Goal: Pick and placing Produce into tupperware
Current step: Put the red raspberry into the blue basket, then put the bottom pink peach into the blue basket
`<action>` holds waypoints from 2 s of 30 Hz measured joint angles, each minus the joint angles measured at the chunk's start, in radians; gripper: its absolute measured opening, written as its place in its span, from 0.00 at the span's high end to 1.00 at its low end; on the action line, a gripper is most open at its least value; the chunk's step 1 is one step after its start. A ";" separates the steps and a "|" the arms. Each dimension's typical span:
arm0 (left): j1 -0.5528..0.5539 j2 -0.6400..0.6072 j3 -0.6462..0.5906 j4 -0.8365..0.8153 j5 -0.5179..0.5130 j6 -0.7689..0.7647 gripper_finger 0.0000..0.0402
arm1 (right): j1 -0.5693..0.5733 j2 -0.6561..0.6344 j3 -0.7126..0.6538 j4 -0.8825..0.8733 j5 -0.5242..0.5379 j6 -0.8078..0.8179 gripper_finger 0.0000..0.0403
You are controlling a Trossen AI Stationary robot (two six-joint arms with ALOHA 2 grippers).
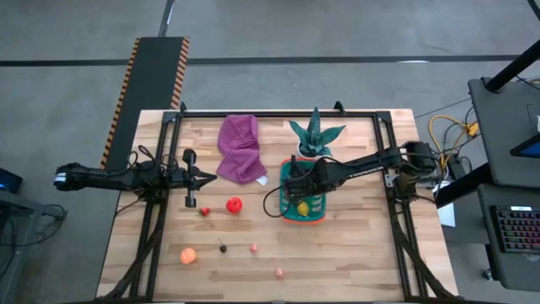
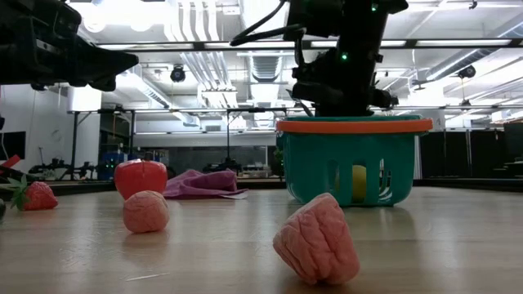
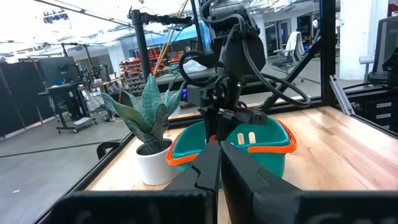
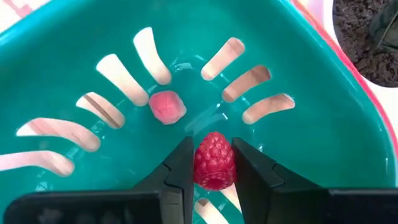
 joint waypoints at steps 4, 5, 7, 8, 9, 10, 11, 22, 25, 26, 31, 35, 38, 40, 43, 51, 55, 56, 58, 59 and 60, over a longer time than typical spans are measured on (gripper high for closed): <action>0.000 0.000 0.000 0.000 0.000 0.000 1.00 | 0.000 0.000 0.000 0.000 0.027 0.003 0.77; 0.000 0.000 0.000 0.000 0.000 0.000 1.00 | -0.001 0.000 0.000 0.000 0.028 0.003 0.75; 0.000 0.000 0.000 0.000 0.000 0.000 1.00 | -0.003 0.000 0.000 -0.002 0.032 0.004 0.73; 0.000 0.000 0.000 0.000 0.000 0.000 1.00 | -0.003 0.000 0.000 -0.001 0.033 0.004 0.72; 0.000 0.000 0.000 0.000 0.000 0.000 1.00 | -0.003 0.000 0.000 -0.002 0.034 0.004 0.72; 0.000 0.000 0.000 0.000 0.000 0.000 1.00 | -0.003 0.000 0.000 -0.002 0.035 0.003 0.72; 0.000 0.000 0.000 0.000 0.000 0.000 1.00 | -0.003 0.000 0.001 -0.002 0.035 0.003 0.72; 0.000 0.000 0.000 0.000 0.000 0.000 1.00 | -0.003 0.000 0.004 -0.005 0.034 -0.044 0.79; 0.000 0.000 0.000 0.000 0.000 0.000 1.00 | 0.013 0.000 0.032 0.003 0.054 -0.082 0.77; 0.000 0.000 0.000 0.000 0.000 0.000 1.00 | 0.023 -0.001 0.046 0.005 0.072 -0.090 0.75; 0.000 0.000 0.000 0.000 0.000 0.000 1.00 | 0.089 -0.015 0.137 0.045 0.141 -0.120 0.62; 0.000 0.000 0.000 0.000 0.000 0.000 1.00 | 0.146 -0.018 0.223 0.069 0.153 -0.129 0.45; 0.000 0.000 0.000 -0.001 0.000 0.000 1.00 | 0.194 -0.019 0.289 0.087 0.124 -0.143 0.33; 0.000 0.000 0.000 -0.001 0.000 0.000 1.00 | 0.230 -0.019 0.325 0.104 0.093 -0.146 0.25; 0.000 0.000 0.000 -0.001 0.000 0.000 1.00 | 0.289 -0.020 0.368 0.123 0.050 -0.162 0.17; 0.000 0.000 0.000 -0.001 0.000 -0.001 1.00 | 0.460 -0.020 0.412 0.125 -0.003 -0.222 0.11; 0.000 0.000 0.000 -0.001 0.000 -0.001 1.00 | 0.526 -0.015 0.406 0.136 -0.003 -0.218 0.14; 0.000 0.000 0.000 0.000 0.000 -0.001 1.00 | 0.542 -0.012 0.405 0.139 -0.003 -0.216 0.14; 0.000 0.000 0.000 0.000 0.000 -0.001 1.00 | 0.566 0.000 0.402 0.155 -0.003 -0.215 0.16; 0.000 0.000 0.000 0.000 0.000 -0.001 1.00 | 0.579 0.006 0.401 0.165 -0.003 -0.215 0.16; 0.000 0.000 0.000 0.000 0.000 -0.001 1.00 | 0.588 0.014 0.401 0.169 -0.001 -0.215 0.17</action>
